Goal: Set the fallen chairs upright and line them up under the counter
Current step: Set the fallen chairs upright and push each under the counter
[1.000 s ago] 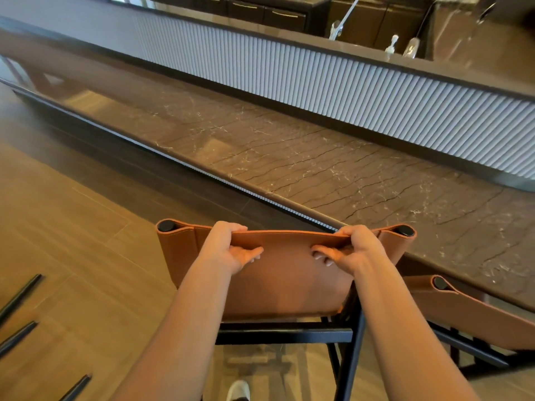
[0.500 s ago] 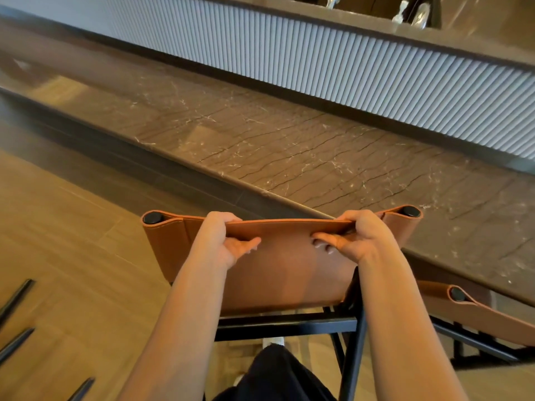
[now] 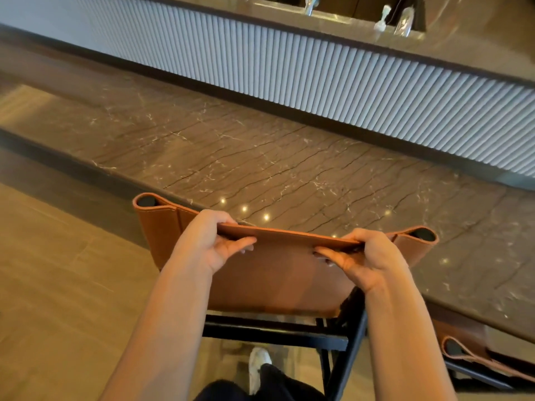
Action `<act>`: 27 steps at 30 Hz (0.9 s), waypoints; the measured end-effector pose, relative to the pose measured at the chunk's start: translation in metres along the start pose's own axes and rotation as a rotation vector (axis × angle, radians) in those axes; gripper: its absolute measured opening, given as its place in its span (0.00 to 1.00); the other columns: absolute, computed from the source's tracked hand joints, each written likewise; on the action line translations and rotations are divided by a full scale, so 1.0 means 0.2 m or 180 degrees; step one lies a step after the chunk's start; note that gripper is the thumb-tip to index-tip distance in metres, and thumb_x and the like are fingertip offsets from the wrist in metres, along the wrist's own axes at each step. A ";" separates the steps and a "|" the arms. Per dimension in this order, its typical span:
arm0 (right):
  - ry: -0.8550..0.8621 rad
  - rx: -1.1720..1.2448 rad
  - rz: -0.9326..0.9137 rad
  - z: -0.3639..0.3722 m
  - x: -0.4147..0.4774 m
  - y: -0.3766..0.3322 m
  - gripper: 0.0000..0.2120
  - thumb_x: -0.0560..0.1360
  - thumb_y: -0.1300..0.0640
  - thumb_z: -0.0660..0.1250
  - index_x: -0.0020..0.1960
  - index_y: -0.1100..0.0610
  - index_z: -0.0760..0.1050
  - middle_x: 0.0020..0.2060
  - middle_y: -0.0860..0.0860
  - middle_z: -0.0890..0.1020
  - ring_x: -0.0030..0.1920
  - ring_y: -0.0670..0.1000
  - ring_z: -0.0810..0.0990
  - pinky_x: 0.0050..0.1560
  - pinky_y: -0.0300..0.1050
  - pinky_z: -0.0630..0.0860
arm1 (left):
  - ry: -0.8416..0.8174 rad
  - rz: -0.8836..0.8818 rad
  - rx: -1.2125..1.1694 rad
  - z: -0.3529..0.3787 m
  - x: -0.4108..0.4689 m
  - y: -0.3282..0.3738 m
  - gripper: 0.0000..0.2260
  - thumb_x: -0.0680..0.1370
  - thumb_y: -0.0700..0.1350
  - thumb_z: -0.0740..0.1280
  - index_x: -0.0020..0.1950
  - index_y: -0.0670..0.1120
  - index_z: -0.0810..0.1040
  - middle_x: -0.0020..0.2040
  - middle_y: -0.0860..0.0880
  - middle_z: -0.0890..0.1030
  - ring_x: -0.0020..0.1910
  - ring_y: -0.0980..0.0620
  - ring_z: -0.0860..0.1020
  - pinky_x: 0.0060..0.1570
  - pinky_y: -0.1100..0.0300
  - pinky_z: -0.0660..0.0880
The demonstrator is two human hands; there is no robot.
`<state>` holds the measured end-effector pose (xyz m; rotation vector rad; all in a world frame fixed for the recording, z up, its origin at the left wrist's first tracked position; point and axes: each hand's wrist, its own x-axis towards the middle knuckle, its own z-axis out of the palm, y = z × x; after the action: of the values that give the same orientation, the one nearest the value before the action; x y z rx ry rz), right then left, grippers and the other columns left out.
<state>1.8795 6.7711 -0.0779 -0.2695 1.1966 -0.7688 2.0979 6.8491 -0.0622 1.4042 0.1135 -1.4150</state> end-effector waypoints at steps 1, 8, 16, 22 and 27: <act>0.0052 0.0067 -0.0083 0.00 0.01 -0.02 0.08 0.73 0.72 0.54 0.39 0.65 0.69 0.45 0.62 0.72 0.53 0.69 0.76 0.25 0.53 0.79 | -0.0055 -0.0024 0.0028 0.04 0.01 0.02 0.06 0.75 0.31 0.58 0.45 0.31 0.74 0.47 0.28 0.76 0.47 0.30 0.78 0.39 0.50 0.82; 0.0320 0.0503 -0.0767 0.02 0.00 -0.07 0.12 0.71 0.74 0.55 0.32 0.63 0.67 0.32 0.56 0.71 0.37 0.58 0.75 0.30 0.55 0.81 | -0.0398 -0.0007 0.0173 0.21 0.11 0.14 0.07 0.75 0.30 0.55 0.45 0.32 0.72 0.45 0.29 0.76 0.45 0.29 0.78 0.35 0.50 0.81; 0.0725 0.0759 -0.0624 -0.08 0.14 0.16 0.13 0.73 0.75 0.52 0.35 0.63 0.68 0.36 0.57 0.69 0.37 0.57 0.74 0.50 0.64 0.78 | -0.0403 -0.0268 0.0044 0.14 0.33 0.00 0.08 0.76 0.27 0.56 0.46 0.39 0.69 0.47 0.41 0.72 0.47 0.39 0.77 0.44 0.43 0.78; 0.0763 0.0901 -0.0284 -0.15 0.22 0.36 0.11 0.71 0.75 0.57 0.50 0.64 0.71 0.45 0.61 0.76 0.45 0.61 0.80 0.31 0.55 0.80 | -0.0447 -0.0498 0.0101 -0.07 0.45 -0.10 0.09 0.75 0.28 0.59 0.52 0.36 0.73 0.53 0.35 0.79 0.50 0.38 0.81 0.44 0.45 0.80; 0.0921 0.0946 -0.0154 -0.19 0.19 0.46 0.21 0.73 0.73 0.58 0.66 0.64 0.67 0.56 0.64 0.76 0.51 0.65 0.80 0.31 0.55 0.81 | -0.0516 -0.0723 0.0273 -0.17 0.43 -0.15 0.06 0.77 0.35 0.64 0.54 0.38 0.73 0.54 0.35 0.79 0.52 0.39 0.81 0.48 0.45 0.80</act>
<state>1.8863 6.8205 -0.1728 0.0617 1.3289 -1.0405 2.1242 6.8351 -0.1538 1.3727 0.1115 -1.7341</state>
